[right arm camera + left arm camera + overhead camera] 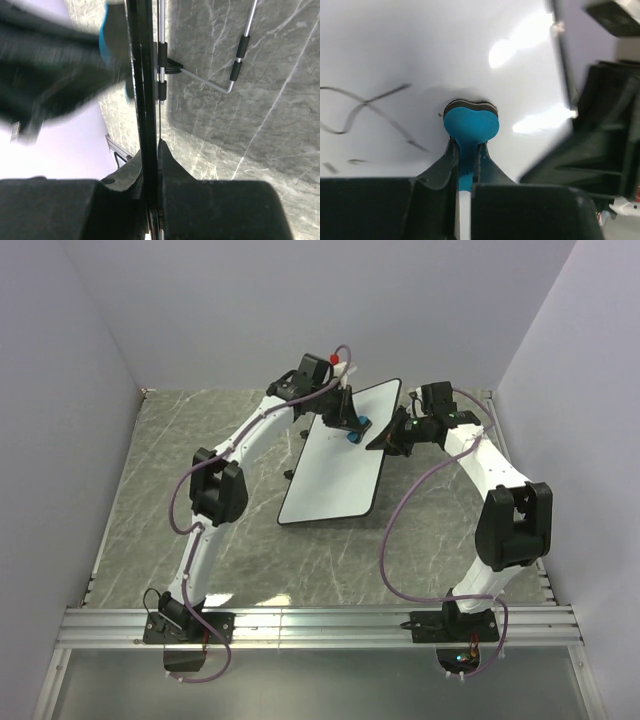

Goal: Erase the whiteboard

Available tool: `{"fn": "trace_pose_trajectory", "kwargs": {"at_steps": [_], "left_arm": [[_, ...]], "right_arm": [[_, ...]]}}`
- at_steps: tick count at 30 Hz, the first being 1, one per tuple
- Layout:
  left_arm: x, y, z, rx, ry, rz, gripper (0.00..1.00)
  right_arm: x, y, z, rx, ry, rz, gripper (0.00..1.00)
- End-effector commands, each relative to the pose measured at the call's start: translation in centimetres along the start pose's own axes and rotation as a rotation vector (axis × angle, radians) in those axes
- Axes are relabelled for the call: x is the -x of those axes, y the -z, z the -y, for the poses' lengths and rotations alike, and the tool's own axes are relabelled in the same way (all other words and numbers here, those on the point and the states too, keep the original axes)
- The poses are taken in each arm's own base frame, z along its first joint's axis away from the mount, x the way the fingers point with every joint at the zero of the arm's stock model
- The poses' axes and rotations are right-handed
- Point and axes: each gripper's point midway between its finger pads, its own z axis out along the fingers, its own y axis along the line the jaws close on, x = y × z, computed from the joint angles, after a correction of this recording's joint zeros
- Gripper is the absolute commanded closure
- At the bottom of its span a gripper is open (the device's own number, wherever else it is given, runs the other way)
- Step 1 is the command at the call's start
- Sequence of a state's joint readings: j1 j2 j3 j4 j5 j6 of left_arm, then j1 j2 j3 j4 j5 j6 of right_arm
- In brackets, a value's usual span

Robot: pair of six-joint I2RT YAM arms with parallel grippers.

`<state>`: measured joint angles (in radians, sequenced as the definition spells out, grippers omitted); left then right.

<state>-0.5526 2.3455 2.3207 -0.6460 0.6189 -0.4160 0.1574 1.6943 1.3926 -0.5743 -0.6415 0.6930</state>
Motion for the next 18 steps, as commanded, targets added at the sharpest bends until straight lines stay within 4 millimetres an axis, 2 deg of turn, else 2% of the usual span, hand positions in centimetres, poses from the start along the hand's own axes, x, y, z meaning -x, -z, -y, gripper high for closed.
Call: {"fn": "trace_pose_trajectory", "kwargs": {"at_steps": [1, 3, 4, 7, 8, 10, 14, 15, 18], "left_arm": [[-0.8, -0.4, -7.5, 0.139, 0.143, -0.029, 1.0], [-0.9, 0.0, -11.5, 0.202, 0.218, -0.012, 1.0], [-1.7, -0.5, -13.5, 0.23, 0.244, -0.016, 1.0], [-2.8, -1.4, -16.7, 0.293, 0.256, -0.038, 1.0], [-3.0, -1.5, -17.0, 0.295, 0.255, -0.045, 1.0], [-3.8, -1.9, -17.0, 0.28, 0.266, -0.066, 1.0], [-3.0, -2.0, -14.6, 0.203, 0.217, -0.039, 1.0], [-2.9, -2.3, -13.3, 0.17, 0.186, -0.045, 1.0], [-0.8, -2.1, -9.6, 0.104, 0.117, -0.01, 1.0]], "right_arm": [[-1.5, -0.1, 3.2, -0.142, 0.045, -0.055, 1.0], [-1.8, -0.1, 3.3, -0.144, 0.043, -0.066, 1.0], [-1.8, 0.0, 3.3, -0.144, 0.046, -0.068, 1.0], [-2.3, 0.0, 3.7, -0.153, 0.044, -0.087, 1.0], [-2.5, 0.0, 3.9, -0.16, 0.048, -0.093, 1.0], [-2.5, 0.0, 4.1, -0.17, 0.049, -0.097, 1.0], [-2.4, -0.4, 4.3, -0.166, 0.046, -0.1, 1.0], [-2.5, -0.5, 4.1, -0.156, 0.042, -0.105, 1.0], [-2.9, -0.8, 3.9, -0.131, 0.033, -0.127, 1.0]]}}
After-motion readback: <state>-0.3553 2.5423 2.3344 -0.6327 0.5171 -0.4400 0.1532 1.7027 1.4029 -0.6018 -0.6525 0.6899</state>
